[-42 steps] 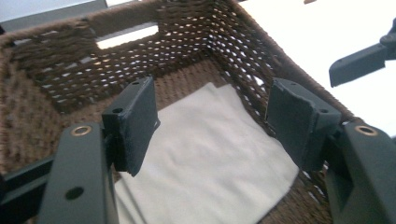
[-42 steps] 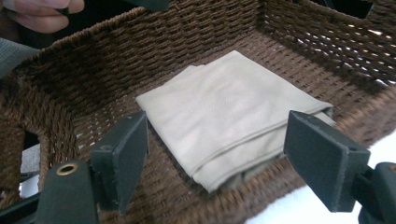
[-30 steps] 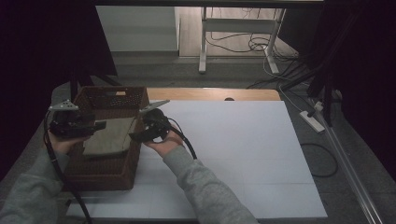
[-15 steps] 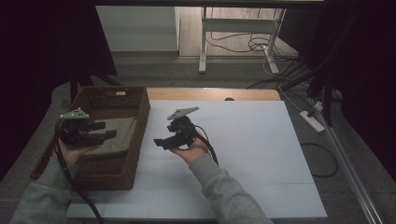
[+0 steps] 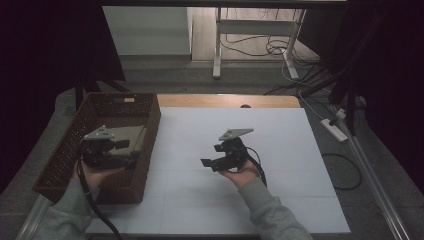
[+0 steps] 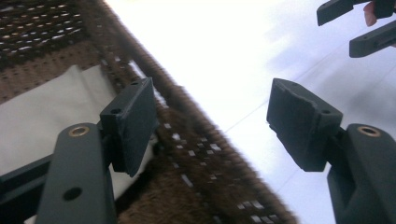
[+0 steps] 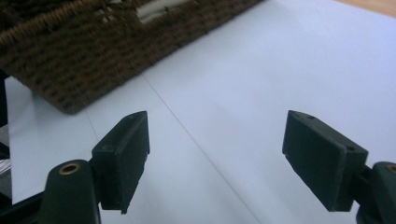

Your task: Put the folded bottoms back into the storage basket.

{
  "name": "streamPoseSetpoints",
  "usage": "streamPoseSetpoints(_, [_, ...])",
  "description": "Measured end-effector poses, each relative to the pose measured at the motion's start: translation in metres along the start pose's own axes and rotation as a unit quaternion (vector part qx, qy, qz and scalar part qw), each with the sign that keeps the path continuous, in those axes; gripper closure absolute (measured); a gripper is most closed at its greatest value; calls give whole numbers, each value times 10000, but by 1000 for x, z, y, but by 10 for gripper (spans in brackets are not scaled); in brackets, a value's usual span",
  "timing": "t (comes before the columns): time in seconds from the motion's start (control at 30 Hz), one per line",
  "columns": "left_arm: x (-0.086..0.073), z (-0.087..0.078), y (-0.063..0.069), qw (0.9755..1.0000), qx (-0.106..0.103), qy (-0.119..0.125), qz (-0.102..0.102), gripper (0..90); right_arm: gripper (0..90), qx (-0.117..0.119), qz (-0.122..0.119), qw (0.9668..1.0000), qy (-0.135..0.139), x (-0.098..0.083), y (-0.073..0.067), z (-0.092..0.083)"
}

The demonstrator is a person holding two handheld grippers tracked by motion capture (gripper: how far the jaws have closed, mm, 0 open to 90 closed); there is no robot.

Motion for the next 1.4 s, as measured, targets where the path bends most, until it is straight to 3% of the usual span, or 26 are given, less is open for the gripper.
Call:
streamPoseSetpoints(0.17, [-2, 5, 17, 10000, -25, -24, 83, 316, 236, -171, 131, 9998, -29, -25, 16, -29])
streamPoseSetpoints(0.43, [-7, 4, 33, 9999, -17, 33, 95, 314, 240, -545, 309, 9980, 19, -59, 42, -79])
streamPoseSetpoints(0.53, [-13, 4, 37, 9999, 10, -16, 156, 312, 240, -678, 359, 9971, -1, -70, 50, -95])
streamPoseSetpoints(0.7, [-22, 0, 37, 10000, -30, 36, 50, 307, 249, -897, 363, 9953, -38, -86, 61, -116])
streamPoseSetpoints(0.93, [-29, -3, 35, 9999, -102, 22, 69, 303, 249, -1092, 356, 9933, -152, -102, 70, -132])
streamPoseSetpoints(1.17, [-30, -3, 37, 9998, -150, 10, 123, 303, 249, -1030, 485, 9934, -137, -110, 75, -139])
streamPoseSetpoints(1.4, [-30, -4, 39, 9997, -156, 14, 163, 302, 248, -1024, 461, 9935, -174, -114, 75, -139])
Point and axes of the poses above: each handheld gripper's, and its own axes: z roughly forward along the jaws, x roughly out of its top, y roughly to its right, the point moved 6 cm from there along z, roughly forward along the jaws, and after that the axes turned 4 degrees about x, right-handed, at the moved point
